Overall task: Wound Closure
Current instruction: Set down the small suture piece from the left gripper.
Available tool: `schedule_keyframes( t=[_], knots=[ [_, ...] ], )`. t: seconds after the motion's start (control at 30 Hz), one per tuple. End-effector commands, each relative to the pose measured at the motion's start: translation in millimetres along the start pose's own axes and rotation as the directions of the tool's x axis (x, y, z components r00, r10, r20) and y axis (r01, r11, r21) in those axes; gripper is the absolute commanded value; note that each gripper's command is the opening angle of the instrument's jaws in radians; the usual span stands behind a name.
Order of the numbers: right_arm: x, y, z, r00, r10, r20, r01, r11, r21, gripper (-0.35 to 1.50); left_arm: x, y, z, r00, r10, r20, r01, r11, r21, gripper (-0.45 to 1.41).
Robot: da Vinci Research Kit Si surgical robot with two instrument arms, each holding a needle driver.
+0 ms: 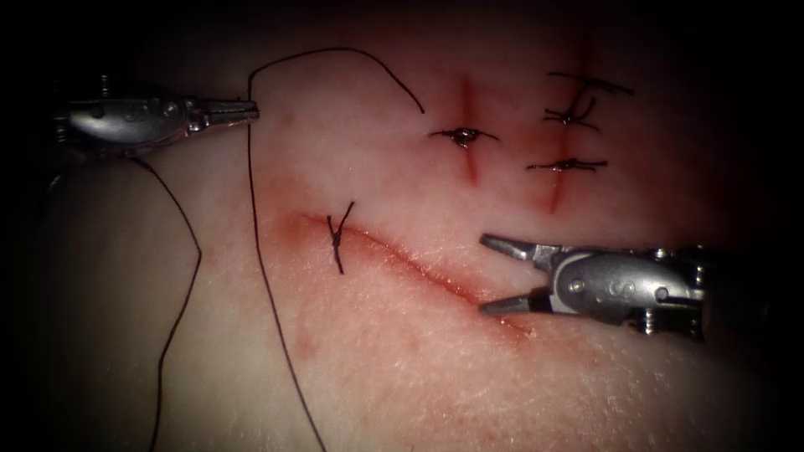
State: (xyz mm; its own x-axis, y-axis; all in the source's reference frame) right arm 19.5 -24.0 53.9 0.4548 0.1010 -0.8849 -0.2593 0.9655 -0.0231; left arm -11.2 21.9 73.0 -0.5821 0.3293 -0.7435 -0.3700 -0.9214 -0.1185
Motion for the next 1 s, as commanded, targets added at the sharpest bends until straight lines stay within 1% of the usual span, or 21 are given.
schedule_keyframes(
  t=[0.03,0.1,0.2,0.27,0.43,0.57,0.6,0.63,0.7,0.73,0.77,0.87,1.0],
  knots=[
    [-0.1,-0.3,1.4,1.0,-0.003,-0.001,0.003,1.0,-0.002,1.48,-1.2,-0.4,1.0,1.0,-0.013,-0.006,0.013,1.0,0.0,-0.45],
    [-0.1,-0.5,1.5,1.0,-0.005,0.001,0.005,1.0,-0.006,1.48,-3.6,-1.5,1.7,0.999,-0.041,0.001,0.041,0.999,0.021,-0.45],
    [-0.1,-0.8,1.7,1.0,-0.007,0.002,0.007,1.0,-0.008,1.48,-7.1,-2.8,2.6,0.996,-0.087,-0.013,0.087,0.996,0.034,-0.45],
    [-0.2,-0.9,1.8,1.0,-0.014,0.002,0.014,1.0,-0.009,1.48,-9.4,-3.6,3.4,0.994,-0.109,0.007,0.109,0.993,0.039,-0.45],
    [-0.2,-1.1,1.9,1.0,-0.015,0.003,0.015,1.0,-0.011,1.48,-13.7,-4.9,5.1,0.988,-0.156,0.007,0.155,0.987,0.047,-0.45],
    [-0.3,-1.3,2.0,1.0,-0.012,0.003,0.012,1.0,-0.012,1.48,-16.5,-4.9,6.2,0.976,-0.208,0.058,0.206,0.978,0.042,-0.45],
    [-0.3,-1.4,1.9,1.0,-0.013,0.003,0.013,1.0,-0.012,1.48,-17.1,-4.8,6.3,0.971,-0.226,0.076,0.224,0.974,0.041,-0.23],
    [-0.4,-1.5,1.9,1.0,-0.014,0.003,0.014,1.0,-0.012,1.48,-17.5,-4.6,6.3,0.966,-0.244,0.088,0.241,0.97,0.038,-0.06],
    [-0.4,-1.5,1.9,1.0,-0.015,0.002,0.015,1.0,-0.011,1.48,-18.1,-4.3,6.2,0.953,-0.283,0.109,0.28,0.959,0.036,0.42],
    [-0.4,-1.6,1.8,1.0,-0.009,0.002,0.009,1.0,-0.011,1.48,-18.2,-4.2,6.0,0.945,-0.306,0.117,0.303,0.952,0.037,0.52],
    [-0.5,-1.6,1.8,1.0,-0.009,0.002,0.009,1.0,-0.011,1.48,-18.3,-4.0,5.3,0.938,-0.322,0.129,0.32,0.947,0.033,0.46],
    [-0.5,-1.6,1.8,1.0,-0.01,0.002,0.01,1.0,-0.011,1.48,-18.2,-3.9,4.6,0.93,-0.341,0.138,0.34,0.94,0.032,0.44],
    [-0.6,-1.9,1.8,1.0,-0.013,0.002,0.013,1.0,-0.012,1.48,-17.8,-3.8,2.4,0.925,-0.348,0.155,0.349,0.937,0.02,0.42]
  ],
)
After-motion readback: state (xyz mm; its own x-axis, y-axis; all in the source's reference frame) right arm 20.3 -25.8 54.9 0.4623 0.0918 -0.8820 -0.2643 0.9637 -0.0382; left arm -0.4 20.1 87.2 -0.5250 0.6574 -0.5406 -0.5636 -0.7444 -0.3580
